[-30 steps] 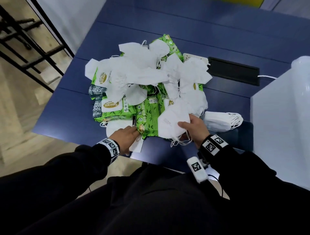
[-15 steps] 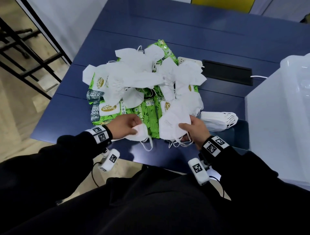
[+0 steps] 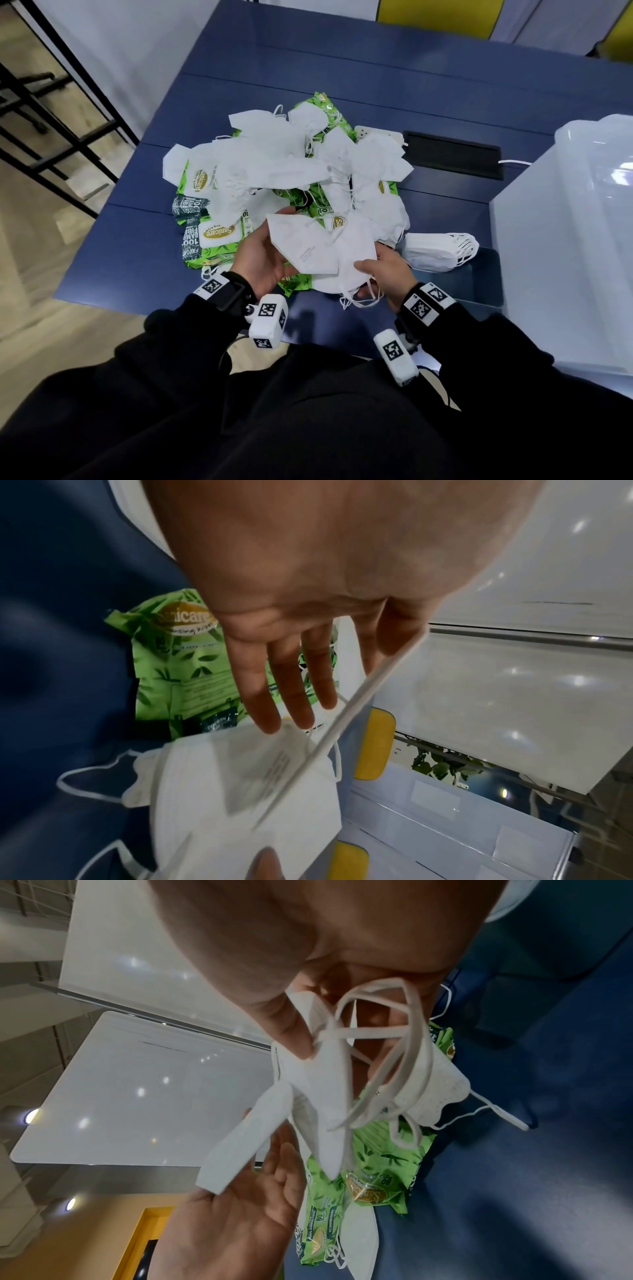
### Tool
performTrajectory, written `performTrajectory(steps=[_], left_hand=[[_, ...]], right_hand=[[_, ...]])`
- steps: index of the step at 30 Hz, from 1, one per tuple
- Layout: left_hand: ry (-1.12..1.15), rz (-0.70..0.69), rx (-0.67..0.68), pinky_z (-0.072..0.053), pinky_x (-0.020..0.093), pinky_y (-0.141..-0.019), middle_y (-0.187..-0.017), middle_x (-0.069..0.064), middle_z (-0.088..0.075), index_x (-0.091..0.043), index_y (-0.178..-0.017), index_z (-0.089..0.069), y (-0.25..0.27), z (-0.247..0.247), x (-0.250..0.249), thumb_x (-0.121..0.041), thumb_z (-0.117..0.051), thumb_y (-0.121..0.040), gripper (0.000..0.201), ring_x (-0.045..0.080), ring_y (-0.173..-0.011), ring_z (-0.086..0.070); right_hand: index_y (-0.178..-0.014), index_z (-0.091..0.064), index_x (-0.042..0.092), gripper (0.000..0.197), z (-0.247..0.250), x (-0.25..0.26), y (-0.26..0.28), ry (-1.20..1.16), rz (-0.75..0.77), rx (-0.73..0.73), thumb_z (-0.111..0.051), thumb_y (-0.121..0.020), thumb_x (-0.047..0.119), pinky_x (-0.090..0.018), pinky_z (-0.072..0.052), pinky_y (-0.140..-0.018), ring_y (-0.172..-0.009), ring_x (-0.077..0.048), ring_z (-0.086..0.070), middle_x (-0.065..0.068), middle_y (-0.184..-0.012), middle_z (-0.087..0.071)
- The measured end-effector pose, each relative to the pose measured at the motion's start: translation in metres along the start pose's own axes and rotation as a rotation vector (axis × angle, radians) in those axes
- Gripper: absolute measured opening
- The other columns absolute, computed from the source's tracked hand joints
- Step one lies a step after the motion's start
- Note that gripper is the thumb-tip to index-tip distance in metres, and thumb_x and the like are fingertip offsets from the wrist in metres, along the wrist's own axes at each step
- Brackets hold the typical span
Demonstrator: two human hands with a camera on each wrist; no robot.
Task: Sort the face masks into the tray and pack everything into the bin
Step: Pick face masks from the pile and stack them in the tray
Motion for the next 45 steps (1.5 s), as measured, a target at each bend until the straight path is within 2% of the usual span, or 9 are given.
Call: performTrajectory(steps=[5, 11, 14, 18, 27, 30, 34, 38, 45], left_hand=[[0.013, 0.04, -0.04, -0.05, 0.057, -0.101, -0.137, 0.007, -0.067, -0.022, -0.143, -0.057, 0.0, 0.002, 0.003, -0.071, -0.048, -0.092, 0.071, 0.03, -0.126, -0.064], [-0.236, -0.114, -0.253, -0.058, 0.045, -0.085, -0.11, 0.015, -0.076, -0.007, -0.114, -0.071, -0.003, 0.024, -0.015, 0.002, -0.064, -0.094, 0.023, 0.032, -0.096, -0.072], [-0.331, -0.159, -0.2, -0.061, 0.031, -0.062, -0.098, 0.011, -0.077, -0.005, -0.112, -0.071, 0.003, 0.015, -0.025, 0.008, -0.063, -0.092, 0.024, 0.023, -0.079, -0.074], [-0.399, -0.177, -0.088, -0.058, 0.03, -0.068, -0.099, 0.011, -0.078, -0.002, -0.115, -0.069, 0.005, -0.001, -0.031, 0.009, -0.059, -0.092, 0.027, 0.022, -0.083, -0.074], [-0.779, -0.218, 0.087, -0.04, 0.012, -0.096, -0.137, 0.003, -0.049, -0.021, -0.126, -0.06, -0.002, -0.051, -0.028, -0.029, -0.064, -0.07, 0.057, 0.013, -0.125, -0.049], [-0.896, -0.194, 0.13, -0.035, 0.033, -0.114, -0.135, 0.008, -0.047, -0.018, -0.125, -0.061, -0.008, -0.059, -0.02, -0.029, -0.063, -0.067, 0.059, 0.02, -0.13, -0.046], [-0.887, -0.204, 0.191, -0.04, 0.033, -0.096, -0.113, 0.003, -0.055, -0.023, -0.084, -0.065, -0.011, -0.063, -0.02, -0.018, -0.066, -0.062, 0.023, 0.015, -0.111, -0.054], [-0.94, -0.227, 0.291, -0.038, 0.025, -0.1, -0.142, -0.013, -0.049, -0.033, -0.063, -0.069, -0.006, -0.06, -0.03, -0.015, -0.068, -0.058, 0.019, 0.001, -0.132, -0.044], [-0.638, -0.113, 0.254, -0.046, 0.031, -0.101, -0.133, -0.005, -0.064, -0.001, -0.078, -0.074, -0.023, -0.053, -0.038, -0.017, -0.07, -0.053, 0.03, 0.012, -0.128, -0.057]], right_hand=[[-0.114, -0.064, 0.011, 0.031, -0.002, -0.001, 0.002, -0.031, -0.008, 0.006, -0.055, -0.092, -0.008, -0.031, -0.054, -0.044, -0.065, -0.021, -0.068, -0.009, -0.096, -0.072], [-0.11, -0.066, 0.02, 0.038, -0.003, -0.002, -0.002, -0.072, 0.003, -0.044, -0.062, -0.08, -0.003, -0.05, -0.057, -0.088, -0.105, -0.034, -0.069, -0.009, -0.113, -0.074], [-0.109, -0.067, 0.023, 0.045, -0.005, 0.0, -0.001, -0.094, -0.002, -0.047, -0.062, -0.067, 0.01, -0.057, -0.052, -0.091, -0.107, -0.039, -0.067, -0.009, -0.113, -0.074], [-0.107, -0.067, 0.023, 0.041, -0.005, 0.009, -0.002, -0.069, 0.029, -0.067, -0.06, -0.069, 0.01, -0.054, -0.053, -0.097, -0.111, -0.035, -0.066, -0.006, -0.114, -0.072], [-0.119, -0.07, 0.021, 0.036, -0.022, 0.022, -0.002, -0.121, 0.044, -0.004, -0.057, -0.09, 0.004, -0.046, -0.053, -0.099, -0.112, -0.025, -0.069, -0.003, -0.116, -0.075], [-0.124, -0.069, 0.018, 0.035, -0.028, 0.023, -0.003, -0.188, 0.028, 0.035, -0.057, -0.093, 0.004, -0.046, -0.054, -0.09, -0.099, -0.025, -0.07, -0.012, -0.117, -0.074], [-0.123, -0.069, 0.014, 0.041, -0.026, 0.023, -0.006, -0.209, 0.021, 0.033, -0.055, -0.089, -0.002, -0.035, -0.052, -0.074, -0.087, -0.026, -0.068, -0.017, -0.109, -0.074], [-0.127, -0.063, 0.009, 0.039, -0.015, 0.022, -0.011, -0.251, 0.028, -0.015, -0.047, -0.095, -0.006, -0.032, -0.057, -0.075, -0.096, -0.022, -0.071, -0.008, -0.112, -0.075], [-0.133, -0.059, 0.01, 0.039, -0.012, 0.018, -0.023, -0.256, 0.027, -0.035, -0.053, -0.096, 0.001, -0.039, -0.059, -0.082, -0.099, -0.023, -0.072, -0.008, -0.119, -0.073]])
Point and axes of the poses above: each hand's wrist, its own y-axis away from the middle knuckle, its own z-axis out of the back of the hand, x = y × z, the point moved 7 cm from there along -y, towards the middle knuckle
